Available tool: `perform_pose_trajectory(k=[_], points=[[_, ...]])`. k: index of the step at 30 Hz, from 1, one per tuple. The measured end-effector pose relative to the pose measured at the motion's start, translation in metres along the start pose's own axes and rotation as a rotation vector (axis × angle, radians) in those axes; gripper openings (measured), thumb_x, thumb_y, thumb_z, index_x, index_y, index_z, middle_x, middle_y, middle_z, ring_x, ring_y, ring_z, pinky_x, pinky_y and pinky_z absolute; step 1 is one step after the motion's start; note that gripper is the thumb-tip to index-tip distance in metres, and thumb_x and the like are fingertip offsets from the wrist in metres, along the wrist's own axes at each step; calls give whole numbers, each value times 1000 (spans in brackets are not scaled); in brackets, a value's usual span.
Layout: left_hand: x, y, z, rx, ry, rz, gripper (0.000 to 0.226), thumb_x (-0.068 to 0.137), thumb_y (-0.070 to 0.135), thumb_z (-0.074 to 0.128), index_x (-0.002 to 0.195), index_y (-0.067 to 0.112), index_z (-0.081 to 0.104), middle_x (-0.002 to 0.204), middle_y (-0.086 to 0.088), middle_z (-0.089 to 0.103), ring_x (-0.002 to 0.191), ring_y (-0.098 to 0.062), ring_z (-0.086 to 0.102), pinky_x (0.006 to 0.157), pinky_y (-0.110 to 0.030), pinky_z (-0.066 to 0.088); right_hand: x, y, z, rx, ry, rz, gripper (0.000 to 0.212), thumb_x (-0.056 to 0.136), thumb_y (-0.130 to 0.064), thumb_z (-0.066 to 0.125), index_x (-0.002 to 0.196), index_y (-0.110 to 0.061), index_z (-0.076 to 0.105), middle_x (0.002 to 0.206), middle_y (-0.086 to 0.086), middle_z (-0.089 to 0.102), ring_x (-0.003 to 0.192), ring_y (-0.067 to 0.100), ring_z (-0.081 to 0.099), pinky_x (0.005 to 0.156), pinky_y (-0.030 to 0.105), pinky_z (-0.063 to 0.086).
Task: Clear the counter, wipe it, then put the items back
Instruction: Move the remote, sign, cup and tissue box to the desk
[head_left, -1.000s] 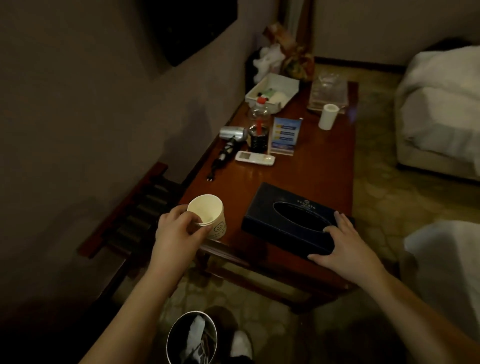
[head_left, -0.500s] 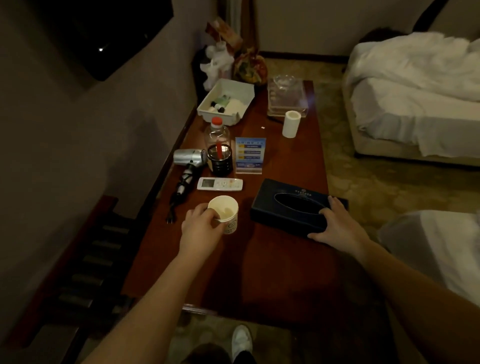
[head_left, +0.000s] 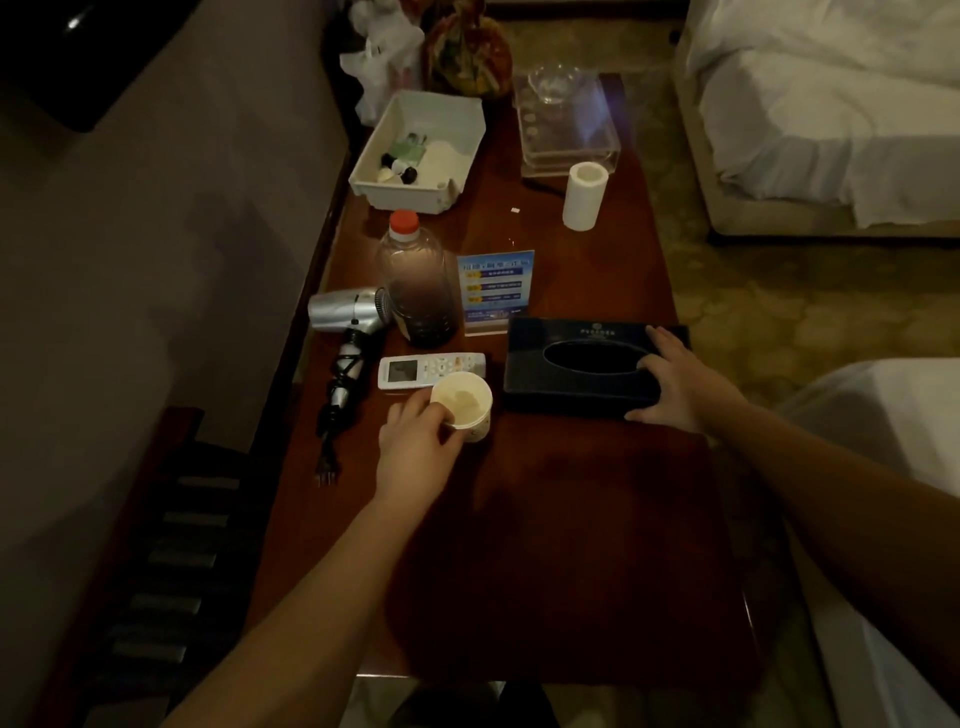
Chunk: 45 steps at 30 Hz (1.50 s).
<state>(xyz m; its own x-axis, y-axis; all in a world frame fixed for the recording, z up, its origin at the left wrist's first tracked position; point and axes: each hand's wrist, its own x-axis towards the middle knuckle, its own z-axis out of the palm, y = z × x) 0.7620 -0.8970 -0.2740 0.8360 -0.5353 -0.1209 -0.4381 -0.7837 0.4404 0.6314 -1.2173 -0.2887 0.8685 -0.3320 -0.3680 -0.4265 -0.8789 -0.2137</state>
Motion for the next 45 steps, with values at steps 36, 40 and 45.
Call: perform_pose_trajectory(k=[36, 40, 45], points=[[-8, 7, -5, -17, -4, 14, 50, 88, 34, 66, 133, 20, 48, 151, -4, 29, 138, -24, 23, 109, -40, 32, -17, -18, -22, -183, -26, 116, 71, 88, -50, 57, 145, -18, 28, 146, 9, 32, 132, 30, 34, 100, 46, 43], [-39, 8, -24, -52, 48, 6, 41, 91, 37, 60, 127, 19, 53, 139, 1, 43, 127, -19, 33, 102, -34, 34, -51, -38, -32, -147, 10, 101, 47, 96, -43, 48, 134, -16, 46, 129, 7, 49, 115, 26, 50, 88, 35, 44], [-92, 10, -50, -142, 70, -144, 32, 94, 38, 55, 122, 22, 58, 132, 5, 47, 123, -16, 42, 100, -38, 42, -108, -68, -34, 124, -63, 141, 26, 96, -40, 48, 111, -21, 57, 107, 3, 61, 88, 15, 55, 77, 29, 44]])
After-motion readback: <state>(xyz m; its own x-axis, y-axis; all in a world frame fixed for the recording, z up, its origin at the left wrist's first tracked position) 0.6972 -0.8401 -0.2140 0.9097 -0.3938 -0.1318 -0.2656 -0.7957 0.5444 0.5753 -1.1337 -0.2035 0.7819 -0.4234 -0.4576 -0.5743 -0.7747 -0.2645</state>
